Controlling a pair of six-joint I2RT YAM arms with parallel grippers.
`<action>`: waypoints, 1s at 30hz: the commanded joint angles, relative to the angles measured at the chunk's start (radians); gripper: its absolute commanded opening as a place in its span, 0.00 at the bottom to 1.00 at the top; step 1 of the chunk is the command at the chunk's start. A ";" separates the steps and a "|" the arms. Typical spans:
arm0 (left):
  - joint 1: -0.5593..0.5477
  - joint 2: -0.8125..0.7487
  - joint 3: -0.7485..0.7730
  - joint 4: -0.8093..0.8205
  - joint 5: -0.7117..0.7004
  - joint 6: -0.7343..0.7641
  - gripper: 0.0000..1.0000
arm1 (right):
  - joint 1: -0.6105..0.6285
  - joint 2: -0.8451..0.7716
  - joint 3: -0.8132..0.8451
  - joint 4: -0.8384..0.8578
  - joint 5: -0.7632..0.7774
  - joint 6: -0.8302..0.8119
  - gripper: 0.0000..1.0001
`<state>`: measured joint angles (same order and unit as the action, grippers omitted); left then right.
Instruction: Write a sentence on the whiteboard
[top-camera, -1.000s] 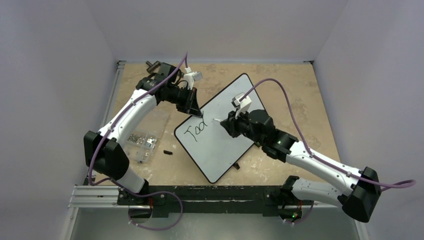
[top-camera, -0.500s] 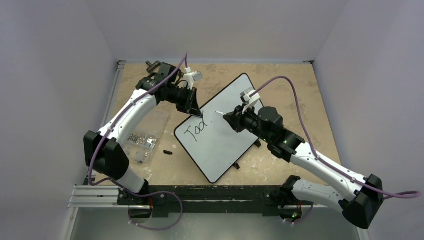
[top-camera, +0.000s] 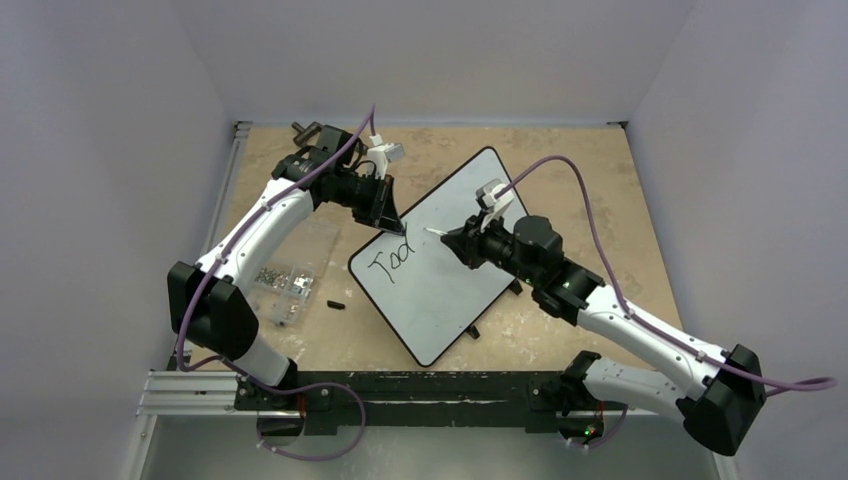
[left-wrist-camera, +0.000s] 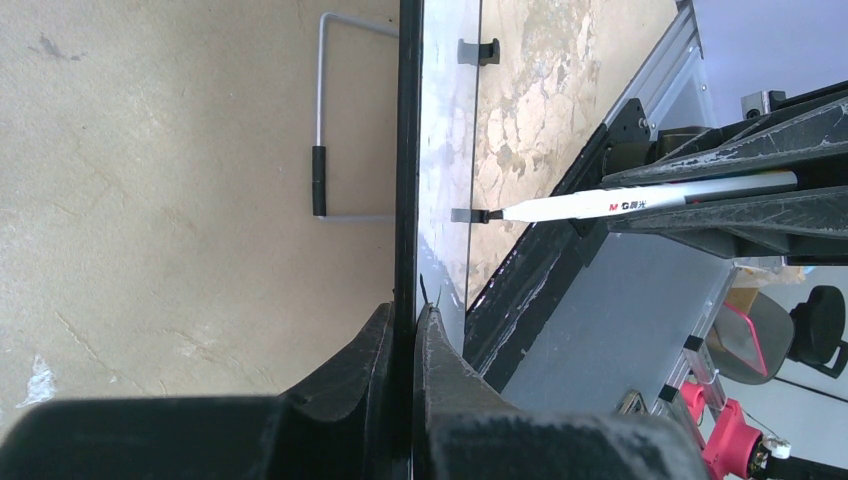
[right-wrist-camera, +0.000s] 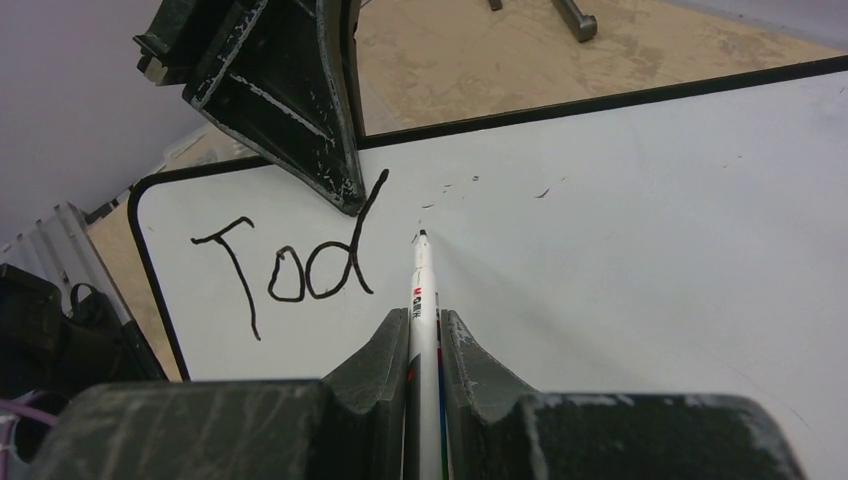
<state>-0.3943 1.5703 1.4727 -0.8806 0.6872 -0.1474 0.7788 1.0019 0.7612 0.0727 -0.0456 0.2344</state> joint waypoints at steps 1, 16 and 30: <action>0.008 -0.030 0.006 0.026 -0.122 0.025 0.00 | -0.001 0.013 0.005 0.062 -0.016 -0.005 0.00; 0.008 -0.029 0.008 0.025 -0.120 0.025 0.00 | -0.001 0.091 0.035 0.089 -0.072 -0.021 0.00; 0.006 -0.028 0.008 0.025 -0.119 0.025 0.00 | -0.002 0.077 -0.026 0.046 -0.126 -0.026 0.00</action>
<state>-0.3939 1.5703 1.4727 -0.8841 0.6788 -0.1478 0.7776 1.0931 0.7612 0.1341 -0.1425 0.2203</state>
